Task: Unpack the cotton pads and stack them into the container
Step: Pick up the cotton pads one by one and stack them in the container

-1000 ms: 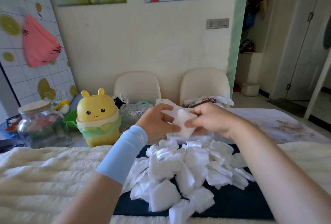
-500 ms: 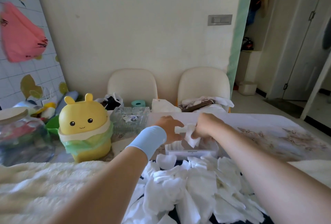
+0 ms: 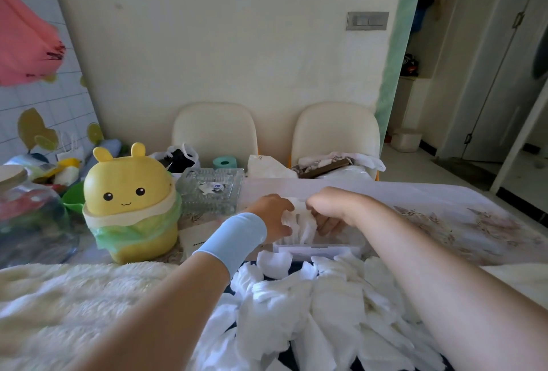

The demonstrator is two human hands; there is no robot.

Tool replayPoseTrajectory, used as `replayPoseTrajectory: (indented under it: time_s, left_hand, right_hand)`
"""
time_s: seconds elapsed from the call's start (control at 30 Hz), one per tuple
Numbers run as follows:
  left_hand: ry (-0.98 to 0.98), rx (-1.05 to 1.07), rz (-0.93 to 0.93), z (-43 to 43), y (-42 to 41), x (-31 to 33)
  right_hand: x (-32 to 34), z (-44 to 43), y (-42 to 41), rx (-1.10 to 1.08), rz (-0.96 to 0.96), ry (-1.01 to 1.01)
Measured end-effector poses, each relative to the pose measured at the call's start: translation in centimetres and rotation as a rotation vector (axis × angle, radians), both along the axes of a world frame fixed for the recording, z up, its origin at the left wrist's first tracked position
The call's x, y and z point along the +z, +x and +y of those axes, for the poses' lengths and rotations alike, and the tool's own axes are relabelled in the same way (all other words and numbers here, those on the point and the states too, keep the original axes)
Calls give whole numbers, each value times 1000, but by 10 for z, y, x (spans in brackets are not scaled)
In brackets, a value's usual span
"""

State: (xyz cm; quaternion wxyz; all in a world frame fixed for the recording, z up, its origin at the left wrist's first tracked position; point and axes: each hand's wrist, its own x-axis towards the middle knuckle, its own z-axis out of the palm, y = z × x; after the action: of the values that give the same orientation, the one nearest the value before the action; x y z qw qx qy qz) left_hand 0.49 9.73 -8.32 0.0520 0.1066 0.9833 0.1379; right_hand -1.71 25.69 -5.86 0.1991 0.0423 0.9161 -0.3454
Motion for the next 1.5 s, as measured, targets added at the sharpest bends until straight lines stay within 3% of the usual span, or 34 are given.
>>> replayPoseTrajectory:
  time_s: [0.13,0.43,0.6,0.87,1.1,1.33,1.43,1.5]
  left_hand:
    - [42,18,0,2,4,1]
    - [-97,-66,-33,3,11,2]
    - [-193,-134,-187,8,13,-3]
    - [-156,-109,-188,6,17,-2]
    - [47,1,-53,4,36,32]
    - [94,-4,-5,-1,92,61]
    - [177,34,-25,-16,112,55]
    - [173,25,-80,-28,125,49]
  right_hand:
    - [-2,-4,6,-27,12,-85]
    - [-14,-14,5,-75,40,-169]
    - [-21,-13,4,-86,-38,-244]
    - [-20,-8,12,21,-35,-172]
    - [13,14,38,106,211,-8]
    - [27,26,77,232,448,-101]
    - [31,18,110,382,472,-131]
    - [30,9,128,508,458,-15]
